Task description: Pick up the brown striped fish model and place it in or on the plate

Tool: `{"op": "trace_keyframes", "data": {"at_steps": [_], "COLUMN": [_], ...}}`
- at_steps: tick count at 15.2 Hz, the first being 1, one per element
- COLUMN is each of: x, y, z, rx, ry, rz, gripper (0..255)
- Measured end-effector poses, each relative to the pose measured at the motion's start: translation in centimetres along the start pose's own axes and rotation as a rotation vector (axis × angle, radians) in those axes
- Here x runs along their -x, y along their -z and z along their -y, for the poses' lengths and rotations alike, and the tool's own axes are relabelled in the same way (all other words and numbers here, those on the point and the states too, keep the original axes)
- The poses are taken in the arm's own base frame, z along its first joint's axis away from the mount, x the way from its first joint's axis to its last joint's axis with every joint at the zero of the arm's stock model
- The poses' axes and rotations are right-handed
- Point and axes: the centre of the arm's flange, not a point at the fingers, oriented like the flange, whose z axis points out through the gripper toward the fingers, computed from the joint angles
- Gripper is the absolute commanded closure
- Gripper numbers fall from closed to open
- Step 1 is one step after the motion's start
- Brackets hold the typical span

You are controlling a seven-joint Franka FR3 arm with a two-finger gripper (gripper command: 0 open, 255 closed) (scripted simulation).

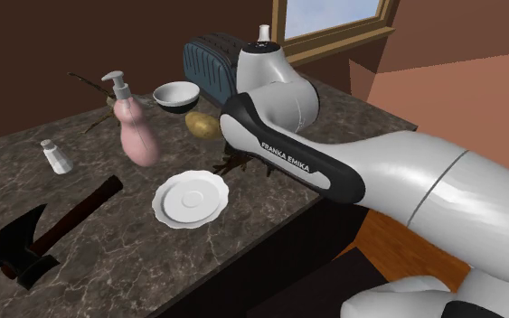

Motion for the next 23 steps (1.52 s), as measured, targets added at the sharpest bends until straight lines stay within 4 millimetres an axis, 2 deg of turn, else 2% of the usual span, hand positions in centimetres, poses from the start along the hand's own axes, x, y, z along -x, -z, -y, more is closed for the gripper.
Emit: {"op": "trace_keyframes", "data": {"at_steps": [4,6,13,19,20,23], "x": [-1.6,-2.2,-2.5,-2.5,-2.5,-2.5], "y": [0.0,-0.2,-3.5,-3.9,-3.9,-3.9], "z": [4.7,6.3,6.8,6.7,6.7,6.8], "rx": [-0.016,-0.022,-0.024,-0.024,-0.024,-0.025], "ry": [-0.256,-0.343,-0.375,-0.375,-0.375,-0.375], "rz": [0.004,0.007,0.009,0.009,0.009,0.009], "gripper": [0,0,0,0,255,255]}}
